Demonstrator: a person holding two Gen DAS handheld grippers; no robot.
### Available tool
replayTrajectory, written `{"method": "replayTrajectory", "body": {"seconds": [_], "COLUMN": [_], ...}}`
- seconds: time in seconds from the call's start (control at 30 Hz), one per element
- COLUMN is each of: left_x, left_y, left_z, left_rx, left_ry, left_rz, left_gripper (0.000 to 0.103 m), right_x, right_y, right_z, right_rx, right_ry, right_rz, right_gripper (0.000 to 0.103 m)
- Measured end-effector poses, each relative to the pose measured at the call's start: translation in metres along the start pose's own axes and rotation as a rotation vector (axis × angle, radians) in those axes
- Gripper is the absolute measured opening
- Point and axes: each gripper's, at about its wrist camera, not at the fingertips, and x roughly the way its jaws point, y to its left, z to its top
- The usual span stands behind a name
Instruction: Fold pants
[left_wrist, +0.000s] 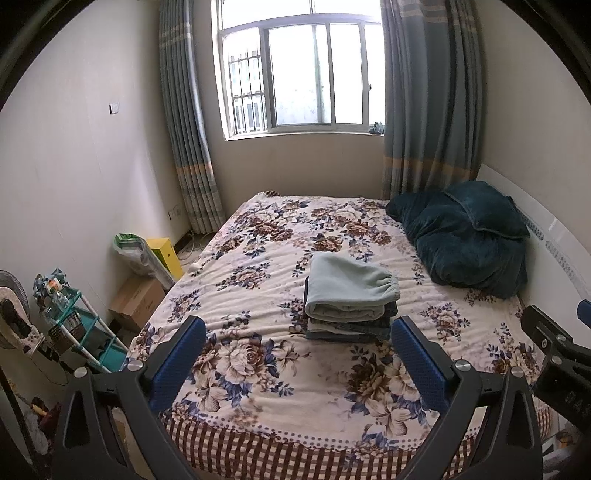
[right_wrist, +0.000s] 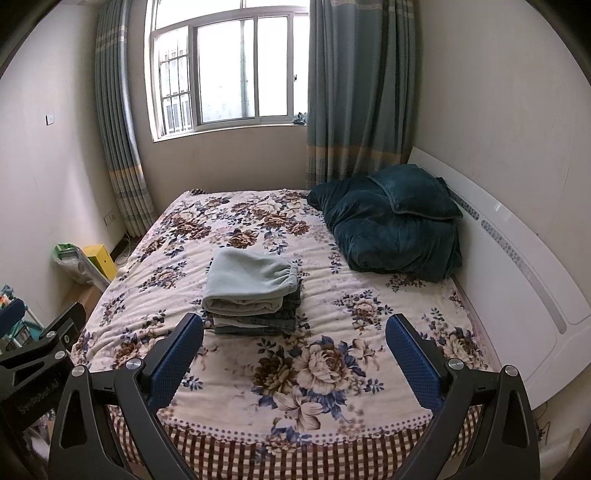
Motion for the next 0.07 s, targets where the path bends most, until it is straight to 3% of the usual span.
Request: {"method": "replayTrajectory", "body": {"seconds": [0.07], "left_x": [-0.0025], "left_y": [-0.001], "left_z": [0.0018], "left_rx": [0.002], "left_ry": [-0.003], "left_rz": [0.001], "left_gripper": [0.103], "right_x": [-0.0008], "right_y": [0.0007], "right_z": [0.0008], "right_rx": [-0.001], "right_ry": [-0.001], "right_rz": [0.0], "right_gripper": [0.101]}}
